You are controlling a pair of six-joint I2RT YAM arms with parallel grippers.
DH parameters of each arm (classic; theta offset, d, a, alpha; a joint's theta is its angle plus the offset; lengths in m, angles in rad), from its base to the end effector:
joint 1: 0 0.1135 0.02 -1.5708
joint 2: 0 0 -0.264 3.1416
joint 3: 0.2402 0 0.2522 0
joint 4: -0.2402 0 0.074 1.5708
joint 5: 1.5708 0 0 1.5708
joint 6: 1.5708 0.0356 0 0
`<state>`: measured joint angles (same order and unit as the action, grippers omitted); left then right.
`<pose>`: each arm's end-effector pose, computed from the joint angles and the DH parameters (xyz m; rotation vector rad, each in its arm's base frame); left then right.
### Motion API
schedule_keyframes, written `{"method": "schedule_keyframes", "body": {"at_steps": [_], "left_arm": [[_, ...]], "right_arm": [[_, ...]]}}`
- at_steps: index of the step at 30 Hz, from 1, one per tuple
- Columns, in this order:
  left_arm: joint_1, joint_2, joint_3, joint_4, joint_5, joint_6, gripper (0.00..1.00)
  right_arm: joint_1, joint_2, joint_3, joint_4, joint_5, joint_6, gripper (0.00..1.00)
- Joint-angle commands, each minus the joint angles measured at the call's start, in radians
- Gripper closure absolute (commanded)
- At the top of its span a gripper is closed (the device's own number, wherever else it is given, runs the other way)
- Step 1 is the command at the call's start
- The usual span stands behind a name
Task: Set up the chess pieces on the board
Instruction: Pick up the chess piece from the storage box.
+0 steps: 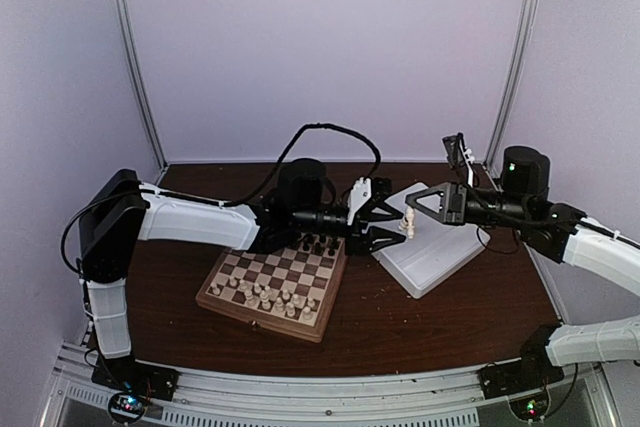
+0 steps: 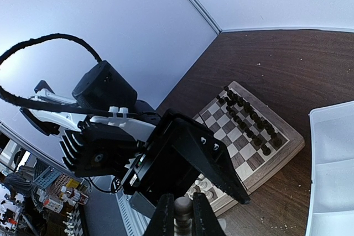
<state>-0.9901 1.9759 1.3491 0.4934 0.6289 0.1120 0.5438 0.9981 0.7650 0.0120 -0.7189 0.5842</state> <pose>0.2346 -0.3957 0.2474 1.3449 1.2343 -1.1697 0.1825 0.1378 0.3151 -0.5316 1.9067 1.4128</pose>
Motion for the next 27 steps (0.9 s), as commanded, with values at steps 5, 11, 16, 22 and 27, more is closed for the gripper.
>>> {"method": "schedule_keyframes", "body": {"at_steps": [5,11,16,22,27], "left_arm": [[-0.005,0.019,0.028,0.053,0.022,0.021,0.59],[-0.006,0.019,0.026,0.053,0.022,0.024,0.73],[-0.005,0.019,0.025,0.034,0.0,0.04,0.85],[-0.005,0.017,0.024,0.013,-0.012,0.049,0.95],[-0.005,0.015,0.007,0.001,-0.039,0.048,0.99]], "right_arm": [[0.002,0.021,-0.01,0.067,-0.024,0.023,1.0],[0.002,0.017,-0.015,0.057,-0.022,0.016,1.0],[0.002,0.013,-0.011,0.036,-0.011,0.002,1.0],[0.002,0.008,0.003,0.003,-0.004,-0.016,1.0],[0.002,-0.016,0.015,-0.033,0.015,-0.031,1.0]]}}
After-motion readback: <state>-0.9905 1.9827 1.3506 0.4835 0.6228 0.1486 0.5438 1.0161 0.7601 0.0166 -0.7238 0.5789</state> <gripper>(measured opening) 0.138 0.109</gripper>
